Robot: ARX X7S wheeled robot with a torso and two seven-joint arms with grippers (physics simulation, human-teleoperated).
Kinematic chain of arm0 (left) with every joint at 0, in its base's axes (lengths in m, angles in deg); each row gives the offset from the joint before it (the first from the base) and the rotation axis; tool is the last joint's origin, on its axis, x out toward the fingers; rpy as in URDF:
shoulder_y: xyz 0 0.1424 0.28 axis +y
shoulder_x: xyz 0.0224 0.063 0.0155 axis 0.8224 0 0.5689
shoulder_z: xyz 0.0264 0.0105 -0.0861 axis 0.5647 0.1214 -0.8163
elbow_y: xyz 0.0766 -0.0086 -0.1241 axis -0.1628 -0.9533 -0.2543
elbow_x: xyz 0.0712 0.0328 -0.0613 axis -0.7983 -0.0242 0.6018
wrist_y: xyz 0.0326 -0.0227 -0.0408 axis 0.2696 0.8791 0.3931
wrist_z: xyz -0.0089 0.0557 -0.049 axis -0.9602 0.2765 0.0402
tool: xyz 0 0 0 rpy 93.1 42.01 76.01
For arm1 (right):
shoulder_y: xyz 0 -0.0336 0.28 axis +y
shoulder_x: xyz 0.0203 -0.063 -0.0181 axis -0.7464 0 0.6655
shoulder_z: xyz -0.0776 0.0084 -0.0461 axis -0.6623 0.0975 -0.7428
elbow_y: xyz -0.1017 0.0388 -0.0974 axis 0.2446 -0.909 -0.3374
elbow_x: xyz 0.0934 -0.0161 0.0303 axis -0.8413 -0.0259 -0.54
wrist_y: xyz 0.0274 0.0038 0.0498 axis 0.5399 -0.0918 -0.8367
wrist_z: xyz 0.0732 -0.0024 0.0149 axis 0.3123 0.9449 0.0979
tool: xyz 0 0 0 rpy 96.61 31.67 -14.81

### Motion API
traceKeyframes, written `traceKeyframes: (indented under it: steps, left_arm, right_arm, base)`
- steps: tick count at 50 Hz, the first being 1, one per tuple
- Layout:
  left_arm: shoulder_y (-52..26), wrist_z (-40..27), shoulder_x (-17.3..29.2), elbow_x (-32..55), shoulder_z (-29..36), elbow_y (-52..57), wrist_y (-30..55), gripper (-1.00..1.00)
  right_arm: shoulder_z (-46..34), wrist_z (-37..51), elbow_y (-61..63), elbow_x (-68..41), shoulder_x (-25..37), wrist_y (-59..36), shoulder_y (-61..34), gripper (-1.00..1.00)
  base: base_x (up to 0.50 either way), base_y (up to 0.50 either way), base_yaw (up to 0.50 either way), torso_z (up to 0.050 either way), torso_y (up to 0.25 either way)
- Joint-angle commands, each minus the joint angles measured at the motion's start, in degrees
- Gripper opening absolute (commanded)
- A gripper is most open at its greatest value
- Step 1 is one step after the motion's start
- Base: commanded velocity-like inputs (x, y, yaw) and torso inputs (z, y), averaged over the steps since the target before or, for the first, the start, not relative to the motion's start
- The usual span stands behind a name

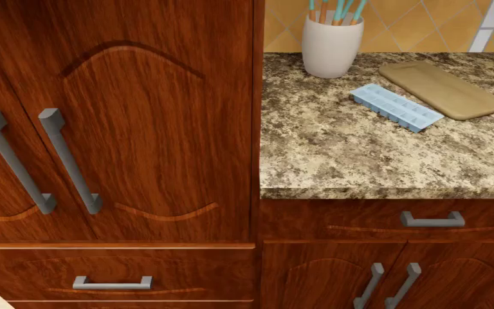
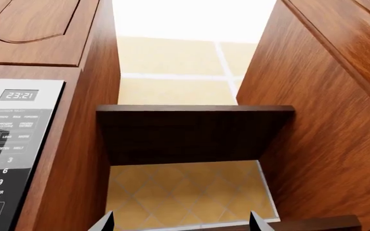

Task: Open the microwave door

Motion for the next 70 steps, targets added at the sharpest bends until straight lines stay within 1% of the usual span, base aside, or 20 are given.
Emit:
traceKeyframes:
  steps: [1, 11, 19, 23, 31, 41, 48, 54, 61, 67, 70]
  left_arm:
    - [3.04, -5.12, 5.23, 1.71, -0.11, 9.81, 6.31, 1.00]
    - [5.70, -8.89, 11.06, 4.26, -1.00, 18.85, 13.89, 1.00]
    - [7.21, -12.50, 14.89, 7.62, -3.23, 26.06, 19.87, 1.00]
    - [8.21, -14.97, 17.43, 9.83, -4.59, 30.69, 23.85, 1.00]
    - [8.24, -17.83, 22.88, 13.84, -5.95, 37.60, 32.66, 1.00]
    - [7.49, -20.64, 27.91, 18.15, -8.39, 41.70, 41.13, 1.00]
    - [7.77, -22.89, 30.31, 20.68, -10.45, 43.28, 45.23, 1.00]
    - [6.41, -23.11, 32.80, 21.07, -10.38, 43.78, 47.50, 1.00]
    - [5.97, -26.00, 37.20, 23.55, -12.93, 45.73, 52.17, 1.00]
    - [5.02, -26.41, 41.94, 24.40, -12.24, 45.96, 54.16, 1.00]
    - [3.96, -24.32, 44.52, 22.81, -9.50, 45.40, 53.15, 1.00]
  right_arm:
    - [-0.79, -0.35, -0.79, 0.39, -0.60, 0.93, -0.21, 1.00]
    - [-1.35, -0.45, -1.05, 0.49, -1.07, 1.49, -0.42, 1.00]
    - [-1.93, -0.46, -1.14, 0.60, -1.33, 1.65, -0.72, 1.00]
    - [-2.29, -0.60, -1.38, 0.80, -1.59, 1.90, -0.77, 1.00]
    - [-2.99, -0.73, -1.82, 0.71, -2.00, 1.90, -1.60, 1.00]
    - [-3.22, -0.60, -1.81, 0.27, -2.04, 1.82, -2.36, 1.00]
    - [-3.62, -0.52, -1.81, 0.27, -2.21, 1.84, -2.57, 1.00]
    - [-4.07, -0.45, -1.83, 0.19, -2.37, 1.67, -3.18, 1.00]
    - [-4.63, -0.63, -2.11, 0.36, -2.72, 1.88, -3.49, 1.00]
    - [-5.10, -0.54, -2.11, 0.38, -2.99, 1.79, -3.98, 1.00]
    - [-5.29, -0.43, -2.04, 0.33, -3.03, 1.61, -4.32, 1.00]
  base:
    - [0.00, 0.00, 0.00, 0.000, 0.000]
    - [0.00, 0.00, 0.00, 0.000, 0.000]
    - [0.00, 0.00, 0.00, 0.000, 0.000]
    - [0.00, 0.00, 0.00, 0.000, 0.000]
    - [0.00, 0.00, 0.00, 0.000, 0.000]
    - [0.00, 0.00, 0.00, 0.000, 0.000]
    - [0.00, 0.00, 0.00, 0.000, 0.000]
    - [0.00, 0.00, 0.00, 0.000, 0.000]
    - [0.00, 0.00, 0.00, 0.000, 0.000]
    - [0.00, 0.00, 0.00, 0.000, 0.000]
    - [0.00, 0.00, 0.00, 0.000, 0.000]
